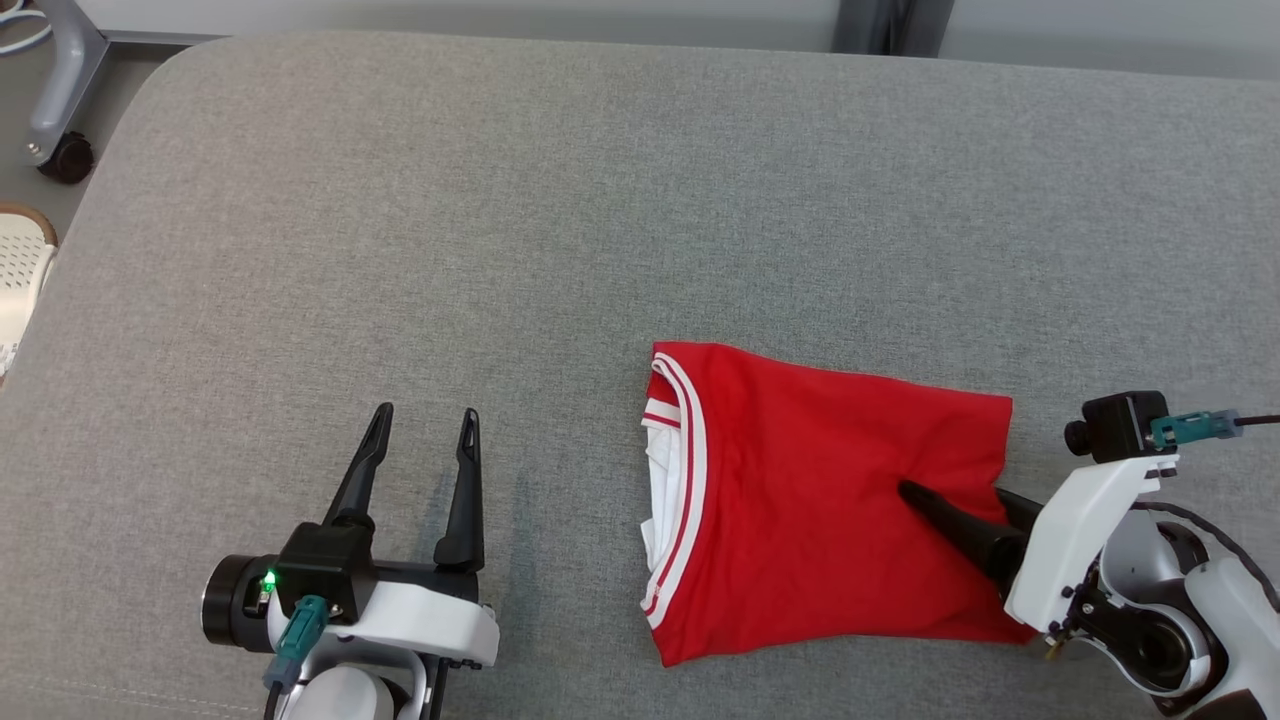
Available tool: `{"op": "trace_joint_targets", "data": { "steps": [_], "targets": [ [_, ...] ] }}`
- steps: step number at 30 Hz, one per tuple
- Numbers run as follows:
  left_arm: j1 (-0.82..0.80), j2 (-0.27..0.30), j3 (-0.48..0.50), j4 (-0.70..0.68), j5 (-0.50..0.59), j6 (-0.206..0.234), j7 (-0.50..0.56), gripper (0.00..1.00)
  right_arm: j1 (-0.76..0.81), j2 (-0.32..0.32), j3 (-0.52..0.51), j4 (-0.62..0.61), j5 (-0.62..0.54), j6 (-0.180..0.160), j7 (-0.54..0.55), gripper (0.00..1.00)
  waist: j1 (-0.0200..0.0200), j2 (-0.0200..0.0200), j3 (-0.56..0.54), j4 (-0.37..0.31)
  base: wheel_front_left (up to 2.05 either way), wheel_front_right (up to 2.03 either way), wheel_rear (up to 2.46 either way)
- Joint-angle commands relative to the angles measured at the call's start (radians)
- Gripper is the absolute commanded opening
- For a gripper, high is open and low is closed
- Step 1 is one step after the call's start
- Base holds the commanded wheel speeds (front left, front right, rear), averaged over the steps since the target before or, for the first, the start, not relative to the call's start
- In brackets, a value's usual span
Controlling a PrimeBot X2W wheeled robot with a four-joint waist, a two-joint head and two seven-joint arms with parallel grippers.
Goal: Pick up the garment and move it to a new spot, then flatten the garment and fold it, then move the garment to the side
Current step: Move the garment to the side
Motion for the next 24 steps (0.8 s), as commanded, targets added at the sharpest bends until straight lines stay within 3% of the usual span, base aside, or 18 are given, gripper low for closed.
{"op": "trace_joint_targets", "data": {
  "steps": [1, 2, 3, 4, 5, 14, 19, 24],
  "targets": [
    [-0.013, 0.004, 0.001, 0.001, 0.004, 0.003, -0.004, 1.00, 0.000, 0.006, 0.016, 0.015, 0.005, 0.000, 0.000, 1.00, 0.0000, 0.0000, 0.001, 0.001, 0.00, 0.00, 0.00],
    [-0.014, 0.004, 0.001, 0.001, 0.004, 0.004, -0.004, 1.00, -0.003, 0.007, 0.026, 0.018, 0.009, 0.000, -0.004, 1.00, 0.0000, 0.0000, 0.001, 0.002, 0.00, 0.00, 0.00],
    [-0.014, 0.004, 0.000, 0.002, 0.005, 0.005, -0.004, 1.00, -0.006, 0.006, 0.035, 0.021, 0.009, 0.000, -0.006, 0.85, 0.0000, 0.0000, 0.001, 0.003, 0.00, 0.00, 0.00],
    [-0.015, 0.004, -0.001, 0.003, 0.006, 0.005, -0.004, 1.00, -0.010, 0.002, 0.045, 0.025, 0.006, 0.000, -0.009, 0.31, 0.0000, 0.0000, 0.001, 0.003, 0.00, 0.00, 0.00],
    [-0.015, 0.004, -0.002, 0.003, 0.007, 0.005, -0.004, 1.00, -0.016, -0.004, 0.057, 0.027, 0.001, 0.000, -0.010, 0.00, 0.0000, 0.0000, 0.001, 0.004, 0.00, 0.00, 0.00],
    [-0.011, 0.004, -0.003, 0.006, 0.005, 0.005, -0.004, 1.00, -0.076, -0.081, 0.128, 0.032, -0.043, 0.000, -0.081, 0.00, 0.0000, 0.0000, -0.011, -0.008, 0.00, 0.00, 0.00],
    [-0.002, 0.004, 0.003, 0.009, -0.005, 0.006, -0.004, 1.00, -0.126, -0.188, 0.200, 0.021, -0.129, 0.000, -0.130, 0.00, 0.0000, 0.0000, -0.031, -0.028, 0.00, 0.00, 0.00],
    [0.007, 0.004, 0.009, 0.007, -0.008, 0.008, -0.004, 1.00, -0.169, -0.286, 0.217, 0.010, -0.116, 0.000, -0.108, 0.00, 0.0000, 0.0000, -0.048, -0.052, 0.00, 0.00, 0.00]
  ]
}}
